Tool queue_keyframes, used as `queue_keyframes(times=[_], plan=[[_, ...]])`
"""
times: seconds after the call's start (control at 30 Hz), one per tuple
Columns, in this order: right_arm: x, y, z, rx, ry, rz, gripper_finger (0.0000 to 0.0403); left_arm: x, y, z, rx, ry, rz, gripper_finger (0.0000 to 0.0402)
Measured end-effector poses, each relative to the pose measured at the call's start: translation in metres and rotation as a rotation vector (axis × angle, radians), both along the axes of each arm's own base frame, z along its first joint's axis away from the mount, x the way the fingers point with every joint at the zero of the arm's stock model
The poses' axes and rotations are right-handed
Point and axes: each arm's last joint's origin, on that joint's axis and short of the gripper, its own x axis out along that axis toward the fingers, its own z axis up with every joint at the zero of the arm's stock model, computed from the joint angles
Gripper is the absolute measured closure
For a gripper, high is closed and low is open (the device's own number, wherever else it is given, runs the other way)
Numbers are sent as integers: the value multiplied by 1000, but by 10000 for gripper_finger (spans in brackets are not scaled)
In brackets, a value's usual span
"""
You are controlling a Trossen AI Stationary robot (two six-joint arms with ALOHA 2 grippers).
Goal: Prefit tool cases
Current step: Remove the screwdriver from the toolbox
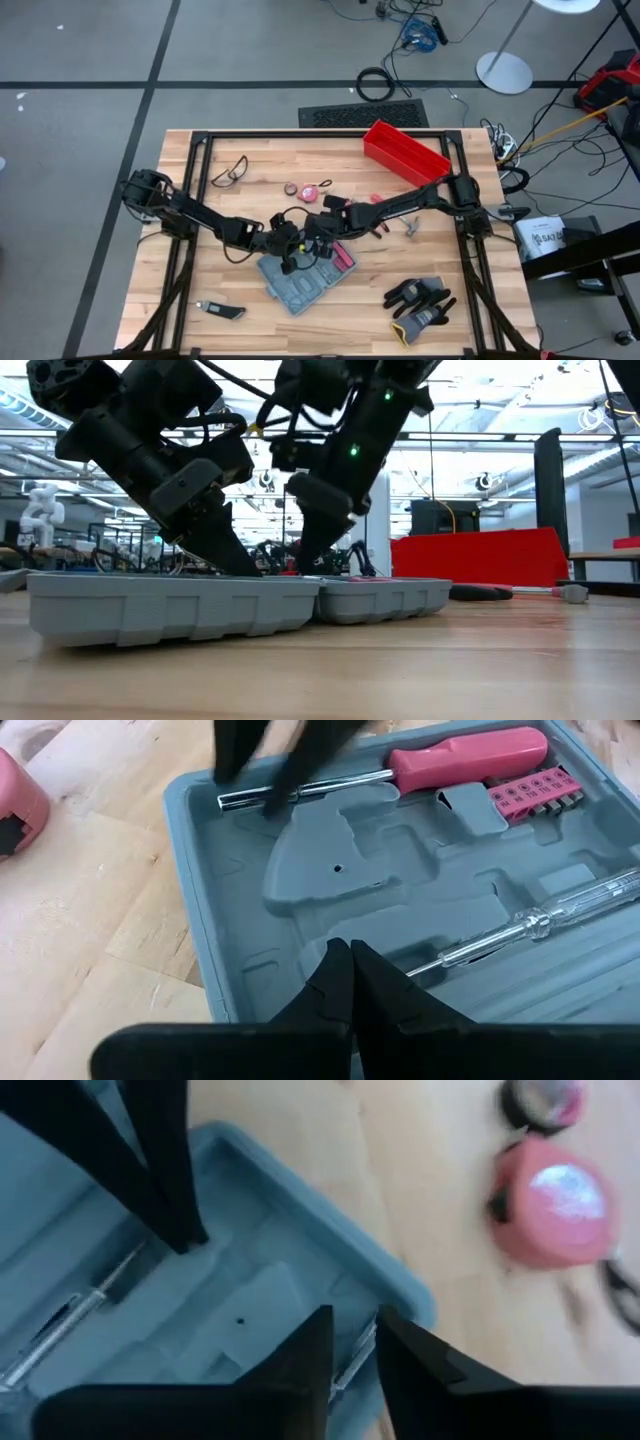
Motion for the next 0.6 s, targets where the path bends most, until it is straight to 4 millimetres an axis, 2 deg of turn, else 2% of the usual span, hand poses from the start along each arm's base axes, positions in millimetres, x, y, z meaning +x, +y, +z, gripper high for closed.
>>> queue_keyframes(times=[0.23, 0.6], plan=[[1, -3, -17, -13, 50, -49, 290, 0, 0, 0, 0, 2, 0, 400], [-6, -3, -21, -164, 130, -64, 297, 0, 1, 0, 13, -5, 11, 400]])
